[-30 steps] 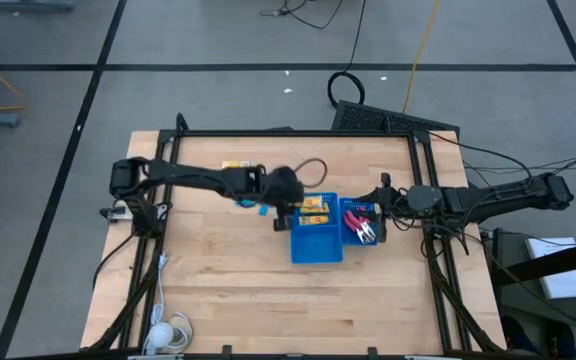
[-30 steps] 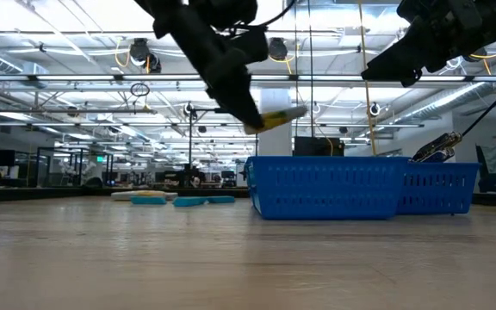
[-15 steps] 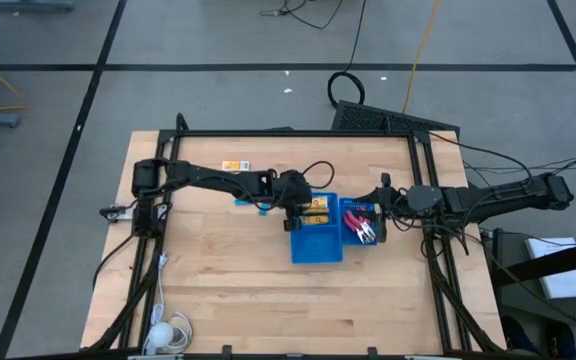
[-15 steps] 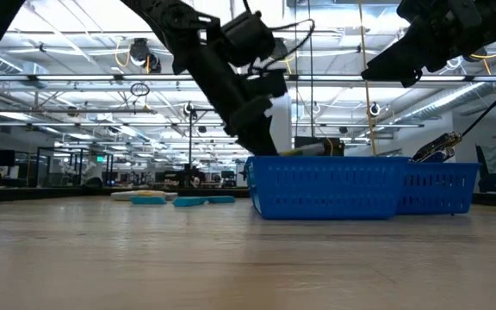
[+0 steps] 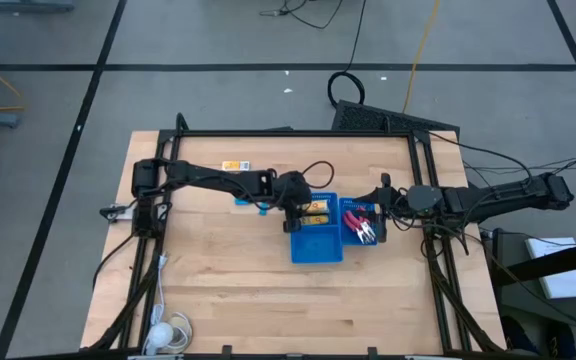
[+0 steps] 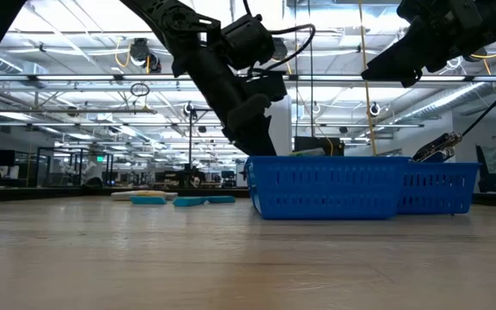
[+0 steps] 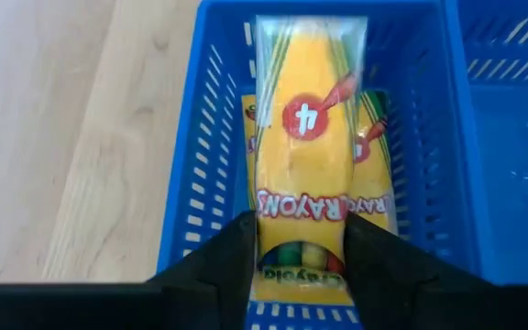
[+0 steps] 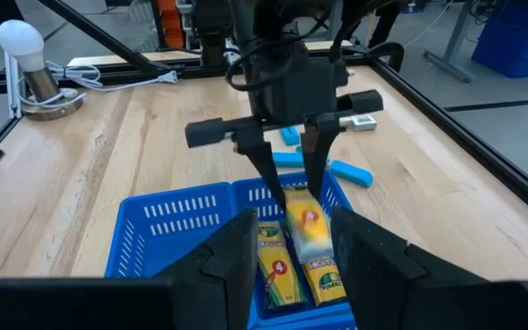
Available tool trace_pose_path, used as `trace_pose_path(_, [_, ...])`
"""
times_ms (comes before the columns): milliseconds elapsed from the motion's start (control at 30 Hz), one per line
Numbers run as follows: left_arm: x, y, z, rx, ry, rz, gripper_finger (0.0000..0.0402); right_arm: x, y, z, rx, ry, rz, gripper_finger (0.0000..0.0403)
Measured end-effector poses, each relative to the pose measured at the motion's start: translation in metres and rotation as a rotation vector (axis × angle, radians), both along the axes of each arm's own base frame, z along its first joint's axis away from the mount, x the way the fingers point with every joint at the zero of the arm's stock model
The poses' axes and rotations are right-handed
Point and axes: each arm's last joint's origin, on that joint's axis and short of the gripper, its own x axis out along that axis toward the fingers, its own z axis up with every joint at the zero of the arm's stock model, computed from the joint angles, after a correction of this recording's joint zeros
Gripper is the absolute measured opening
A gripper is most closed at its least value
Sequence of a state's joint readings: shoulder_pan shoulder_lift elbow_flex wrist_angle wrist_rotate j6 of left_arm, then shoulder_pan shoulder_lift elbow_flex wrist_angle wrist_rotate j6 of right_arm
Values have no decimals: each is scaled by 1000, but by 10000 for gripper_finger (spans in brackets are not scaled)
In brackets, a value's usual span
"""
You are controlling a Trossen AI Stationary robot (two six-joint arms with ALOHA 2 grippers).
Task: Pick & Place School Supplies
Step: Put the crayon box into the top horizontal blue bin
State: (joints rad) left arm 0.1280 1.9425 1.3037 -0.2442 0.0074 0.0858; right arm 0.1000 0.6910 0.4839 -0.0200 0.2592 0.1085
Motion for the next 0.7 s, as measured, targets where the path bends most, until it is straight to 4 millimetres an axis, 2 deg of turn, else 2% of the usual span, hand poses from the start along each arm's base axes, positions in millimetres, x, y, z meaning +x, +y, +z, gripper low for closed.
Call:
trace_pose_path(200, [-4,-1,9,-25,-7,31,233,0,0,0,0,0,-1,132])
trace_pose_path(333, [-13,-1,19,37,45,-7,274,0,0,0,1,0,0,132])
trace_pose_path(533, [-47,4,59,52,115,78,298,0,0,0,2,4,0,132])
trace_pose_path(633, [-68,9,68,60,176,114,297,0,0,0,3,3,1,132])
trace_pose_path(700, [-83,17,65,64,232,151,294,0,0,0,3,4,0,132])
